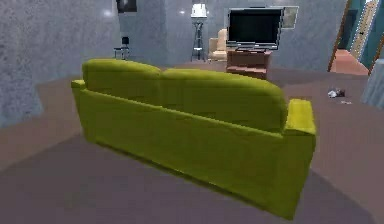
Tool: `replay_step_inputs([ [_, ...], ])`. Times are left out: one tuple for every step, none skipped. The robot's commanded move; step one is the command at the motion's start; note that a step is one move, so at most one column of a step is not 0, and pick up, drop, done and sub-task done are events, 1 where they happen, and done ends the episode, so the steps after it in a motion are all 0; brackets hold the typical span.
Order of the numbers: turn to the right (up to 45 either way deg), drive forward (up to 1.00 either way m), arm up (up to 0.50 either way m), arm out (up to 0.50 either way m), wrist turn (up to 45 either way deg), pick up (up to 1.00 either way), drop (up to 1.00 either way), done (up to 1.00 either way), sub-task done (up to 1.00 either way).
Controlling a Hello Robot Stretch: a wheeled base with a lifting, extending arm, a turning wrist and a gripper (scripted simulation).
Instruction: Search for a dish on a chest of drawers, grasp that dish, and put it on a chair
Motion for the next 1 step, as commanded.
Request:
replay_step_inputs([
  [0.0, 0.45, 0.0, 0.0, 0.0, 0.0, 0.0, 0.0, 0.0],
])
